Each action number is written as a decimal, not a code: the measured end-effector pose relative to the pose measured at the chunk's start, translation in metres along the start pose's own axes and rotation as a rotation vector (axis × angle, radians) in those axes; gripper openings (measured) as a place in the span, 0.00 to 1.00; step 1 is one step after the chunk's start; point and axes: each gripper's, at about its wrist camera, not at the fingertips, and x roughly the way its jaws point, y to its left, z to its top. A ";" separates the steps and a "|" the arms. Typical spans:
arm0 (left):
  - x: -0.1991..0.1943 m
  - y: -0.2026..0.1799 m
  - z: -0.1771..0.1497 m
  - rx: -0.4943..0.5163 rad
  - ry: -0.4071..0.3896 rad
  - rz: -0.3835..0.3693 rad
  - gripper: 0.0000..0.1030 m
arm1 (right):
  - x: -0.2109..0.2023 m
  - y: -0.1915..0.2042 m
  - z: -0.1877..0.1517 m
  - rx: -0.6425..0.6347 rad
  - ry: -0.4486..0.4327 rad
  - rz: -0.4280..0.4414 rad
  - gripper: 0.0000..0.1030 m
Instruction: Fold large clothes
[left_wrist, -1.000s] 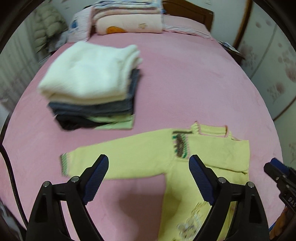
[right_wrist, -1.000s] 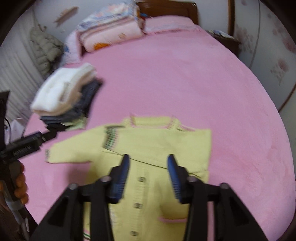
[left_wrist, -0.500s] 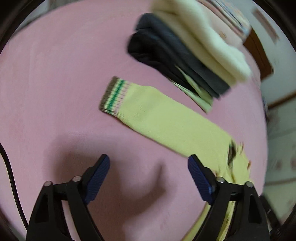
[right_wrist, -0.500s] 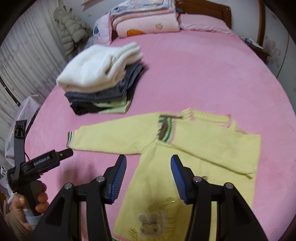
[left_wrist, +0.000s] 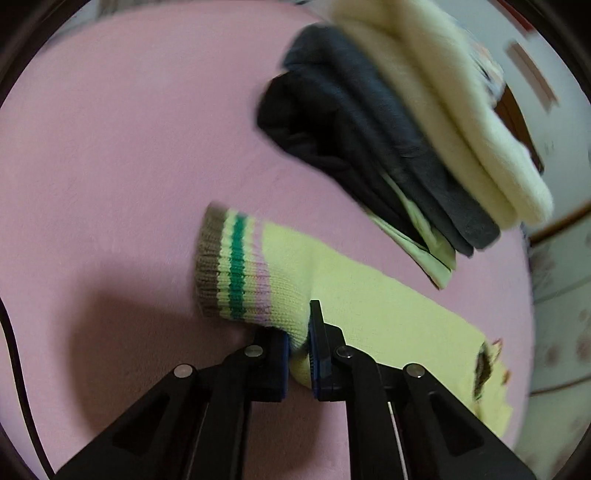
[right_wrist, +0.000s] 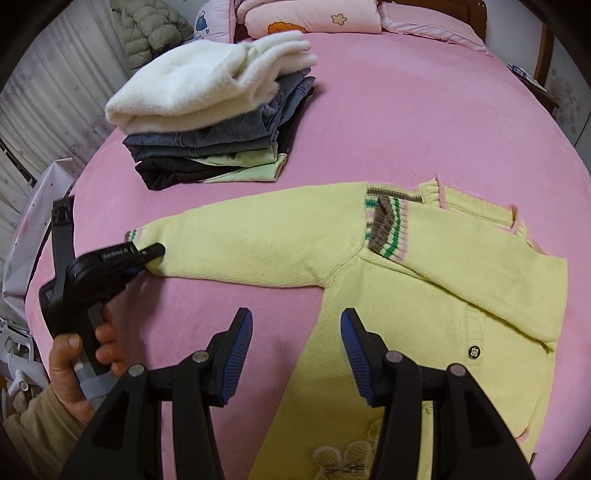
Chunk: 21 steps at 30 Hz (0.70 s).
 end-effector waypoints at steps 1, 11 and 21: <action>-0.010 -0.016 0.000 0.059 -0.024 0.017 0.06 | -0.001 -0.003 0.000 0.005 -0.002 -0.002 0.49; -0.087 -0.218 -0.040 0.539 -0.171 -0.149 0.06 | -0.043 -0.086 -0.011 0.162 -0.074 -0.085 0.49; -0.006 -0.352 -0.167 0.841 0.067 -0.205 0.67 | -0.079 -0.206 -0.057 0.285 -0.119 -0.242 0.49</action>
